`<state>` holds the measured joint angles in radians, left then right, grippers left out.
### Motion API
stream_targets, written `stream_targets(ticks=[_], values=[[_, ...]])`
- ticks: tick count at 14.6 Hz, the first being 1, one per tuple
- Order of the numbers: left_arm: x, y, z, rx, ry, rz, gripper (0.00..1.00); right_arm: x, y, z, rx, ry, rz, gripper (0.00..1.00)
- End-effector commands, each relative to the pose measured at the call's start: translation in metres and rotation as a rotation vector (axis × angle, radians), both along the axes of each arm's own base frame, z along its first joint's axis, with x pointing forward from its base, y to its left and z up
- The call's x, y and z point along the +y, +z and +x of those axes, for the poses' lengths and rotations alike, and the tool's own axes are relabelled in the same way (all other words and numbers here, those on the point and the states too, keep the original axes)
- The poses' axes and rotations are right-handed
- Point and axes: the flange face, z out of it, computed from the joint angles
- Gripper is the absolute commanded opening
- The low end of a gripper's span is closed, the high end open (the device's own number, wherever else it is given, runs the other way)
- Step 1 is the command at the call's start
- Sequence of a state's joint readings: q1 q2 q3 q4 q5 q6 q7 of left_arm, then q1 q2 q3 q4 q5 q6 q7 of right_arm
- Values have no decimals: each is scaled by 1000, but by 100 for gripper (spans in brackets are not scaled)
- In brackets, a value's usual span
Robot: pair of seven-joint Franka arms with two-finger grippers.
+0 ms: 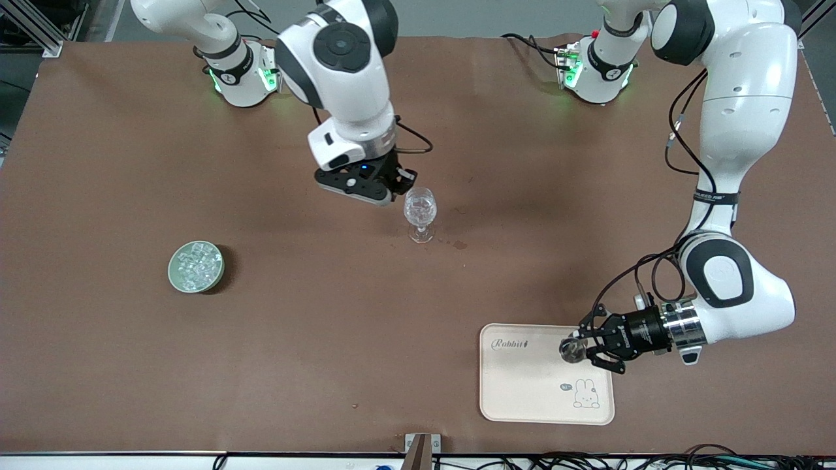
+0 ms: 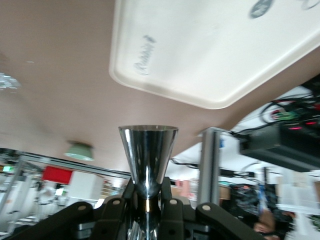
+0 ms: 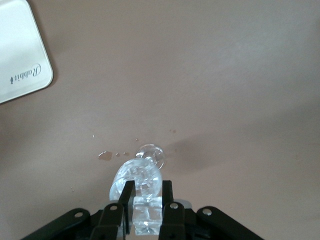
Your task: Pour wine and add ice with both arms
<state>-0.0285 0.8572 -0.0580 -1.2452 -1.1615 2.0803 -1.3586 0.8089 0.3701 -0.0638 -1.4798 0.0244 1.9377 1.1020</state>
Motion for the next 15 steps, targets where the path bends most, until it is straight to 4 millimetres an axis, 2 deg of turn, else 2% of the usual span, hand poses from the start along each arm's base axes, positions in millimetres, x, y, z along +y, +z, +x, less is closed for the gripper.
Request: stream_targets(ticks=[1,3,6,7,10,13,15], values=[[-3,-14,10,-46,78,6,0,27,-20,-10,8,-28,2,2],[-4,-21,10,-51,93,-13,0,38,-37,-16,21,-22,-14,3],[7,-26,10,-117,82,-26,1,63,-55,-27,29,-14,-24,3],[7,-34,10,-136,76,-32,1,67,-59,-25,29,-20,-25,3],[4,-50,8,-201,59,-50,1,67,-64,-22,27,-21,-32,3],[5,-57,8,-236,53,-56,1,66,-67,-22,29,-20,-39,3],[6,-80,4,-292,13,-44,1,67,-69,-24,32,-18,-44,3]])
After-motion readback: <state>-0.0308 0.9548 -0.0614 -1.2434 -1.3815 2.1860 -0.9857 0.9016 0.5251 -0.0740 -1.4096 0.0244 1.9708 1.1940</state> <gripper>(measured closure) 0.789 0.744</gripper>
